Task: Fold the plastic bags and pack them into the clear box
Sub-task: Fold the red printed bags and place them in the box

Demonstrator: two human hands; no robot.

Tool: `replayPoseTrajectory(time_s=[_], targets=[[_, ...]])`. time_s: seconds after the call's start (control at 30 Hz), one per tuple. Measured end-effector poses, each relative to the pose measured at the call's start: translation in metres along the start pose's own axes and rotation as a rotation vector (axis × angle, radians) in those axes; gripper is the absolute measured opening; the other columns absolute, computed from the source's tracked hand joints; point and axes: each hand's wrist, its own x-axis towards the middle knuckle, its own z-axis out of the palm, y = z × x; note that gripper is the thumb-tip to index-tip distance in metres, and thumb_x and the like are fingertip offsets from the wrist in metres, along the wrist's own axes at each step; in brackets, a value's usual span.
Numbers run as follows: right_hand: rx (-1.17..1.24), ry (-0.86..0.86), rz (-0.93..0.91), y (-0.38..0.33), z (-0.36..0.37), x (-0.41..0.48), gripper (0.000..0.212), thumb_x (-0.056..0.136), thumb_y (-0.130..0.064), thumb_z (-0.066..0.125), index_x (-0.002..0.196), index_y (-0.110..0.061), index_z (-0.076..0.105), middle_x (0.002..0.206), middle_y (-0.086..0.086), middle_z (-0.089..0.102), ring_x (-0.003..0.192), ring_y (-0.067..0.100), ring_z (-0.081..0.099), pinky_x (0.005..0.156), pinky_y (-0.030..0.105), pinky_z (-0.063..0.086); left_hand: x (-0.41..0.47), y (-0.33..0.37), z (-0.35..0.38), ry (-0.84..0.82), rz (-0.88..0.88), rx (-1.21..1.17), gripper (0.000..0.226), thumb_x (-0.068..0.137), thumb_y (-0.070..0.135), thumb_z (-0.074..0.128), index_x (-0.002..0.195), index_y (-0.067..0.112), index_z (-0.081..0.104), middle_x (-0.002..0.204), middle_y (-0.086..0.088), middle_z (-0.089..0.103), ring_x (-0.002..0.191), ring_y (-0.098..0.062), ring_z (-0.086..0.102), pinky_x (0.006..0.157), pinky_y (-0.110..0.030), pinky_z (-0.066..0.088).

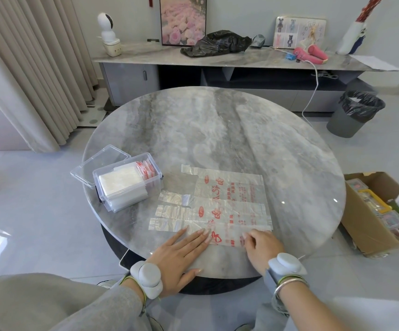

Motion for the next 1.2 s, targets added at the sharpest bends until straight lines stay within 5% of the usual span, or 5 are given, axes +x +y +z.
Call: replayPoseTrajectory(time_s=[0.57, 0.67, 0.9, 1.03, 1.2], targets=[[-0.25, -0.009, -0.064, -0.023, -0.046, 0.025, 0.029, 0.098, -0.035, 0.038, 0.088, -0.017, 0.057, 0.092, 0.002, 0.062, 0.073, 0.021, 0.051, 0.059, 0.025, 0.036, 0.017, -0.041, -0.038, 0.291, -0.42, -0.236, 0.044, 0.091, 0.042, 0.042, 0.129, 0.026, 0.057, 0.141, 0.005, 0.05, 0.122, -0.019, 0.054, 0.097, -0.037, 0.045], [-0.184, -0.028, -0.296, -0.042, -0.053, 0.047, 0.021, 0.094, -0.04, 0.05, 0.1, -0.021, 0.056, 0.113, -0.002, 0.056, 0.1, 0.018, 0.049, 0.075, 0.028, 0.042, 0.047, -0.05, -0.052, 0.177, -0.408, -0.232, 0.052, 0.089, 0.047, 0.05, 0.137, 0.026, 0.05, 0.144, 0.005, 0.047, 0.127, -0.021, 0.05, 0.103, -0.035, 0.037], [-0.396, -0.233, -0.393, -0.055, -0.042, 0.091, 0.083, 0.072, -0.056, 0.073, 0.136, -0.019, 0.036, 0.137, 0.005, 0.037, 0.127, 0.026, 0.035, 0.102, 0.037, 0.032, 0.091, -0.068, -0.064, -0.177, -0.344, -0.104, 0.077, 0.078, 0.052, 0.072, 0.143, 0.03, 0.039, 0.142, 0.006, 0.042, 0.129, -0.018, 0.043, 0.104, -0.031, 0.033], [-0.509, -0.22, -0.401, -0.054, -0.043, 0.107, 0.041, 0.099, -0.03, 0.042, 0.137, -0.017, 0.034, 0.137, 0.007, 0.037, 0.126, 0.025, 0.034, 0.103, 0.035, 0.029, 0.099, -0.074, -0.062, -0.213, -0.331, -0.075, 0.077, 0.073, 0.055, 0.075, 0.139, 0.029, 0.042, 0.137, 0.005, 0.043, 0.124, -0.018, 0.044, 0.1, -0.031, 0.035], [-0.474, -0.361, -0.284, -0.057, -0.04, 0.121, 0.041, 0.102, -0.02, 0.029, 0.142, -0.013, 0.026, 0.147, 0.014, 0.026, 0.135, 0.03, 0.026, 0.109, 0.04, 0.023, 0.115, -0.075, -0.06, -0.272, -0.303, -0.052, 0.089, 0.068, 0.06, 0.078, 0.141, 0.029, 0.039, 0.135, 0.004, 0.043, 0.124, -0.02, 0.044, 0.101, -0.032, 0.035]])
